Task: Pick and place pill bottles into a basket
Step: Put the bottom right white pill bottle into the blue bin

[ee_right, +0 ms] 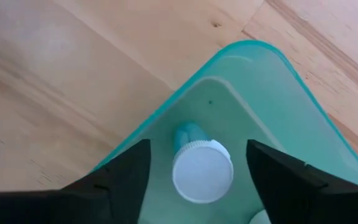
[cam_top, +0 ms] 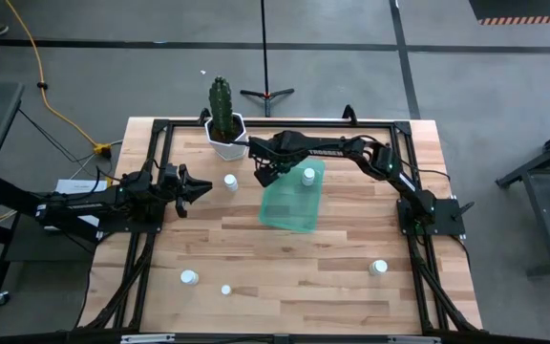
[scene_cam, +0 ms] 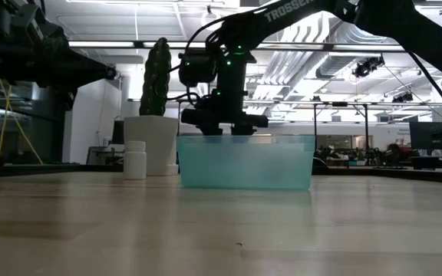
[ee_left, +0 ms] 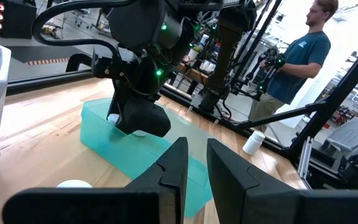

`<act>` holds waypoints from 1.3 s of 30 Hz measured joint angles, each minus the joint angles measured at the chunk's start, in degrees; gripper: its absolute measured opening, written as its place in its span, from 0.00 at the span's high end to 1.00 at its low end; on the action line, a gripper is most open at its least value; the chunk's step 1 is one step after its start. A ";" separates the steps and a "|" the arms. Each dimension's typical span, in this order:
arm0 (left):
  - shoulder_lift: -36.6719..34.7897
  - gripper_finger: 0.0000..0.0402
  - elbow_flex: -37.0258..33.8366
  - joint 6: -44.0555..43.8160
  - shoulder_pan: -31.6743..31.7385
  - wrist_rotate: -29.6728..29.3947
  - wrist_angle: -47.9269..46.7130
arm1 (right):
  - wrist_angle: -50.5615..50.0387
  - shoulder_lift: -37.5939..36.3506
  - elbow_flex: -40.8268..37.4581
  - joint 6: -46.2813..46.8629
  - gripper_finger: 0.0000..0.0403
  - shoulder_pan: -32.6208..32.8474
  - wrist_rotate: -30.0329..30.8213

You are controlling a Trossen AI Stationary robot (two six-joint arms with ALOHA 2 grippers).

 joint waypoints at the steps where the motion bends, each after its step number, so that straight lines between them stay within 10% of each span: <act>1: 0.01 0.76 0.01 0.00 0.00 -0.01 0.00 | -0.09 0.00 0.04 -0.19 0.34 0.00 0.02; 16: 0.02 0.76 0.01 0.00 -0.01 -0.01 0.02 | -18.71 -0.10 19.75 -4.62 0.29 1.74 2.85; 24: 0.02 0.76 0.00 0.00 0.00 -0.01 0.00 | -15.19 -12.56 11.24 -9.17 0.29 6.52 2.74; 29: 0.01 0.76 -0.01 0.00 0.01 -0.03 0.00 | -6.68 -24.67 -0.03 -8.92 0.29 10.82 9.57; 39: 0.01 0.76 -0.01 0.00 0.01 -0.04 0.00 | 21.76 -58.73 -49.15 -0.64 0.29 15.34 6.73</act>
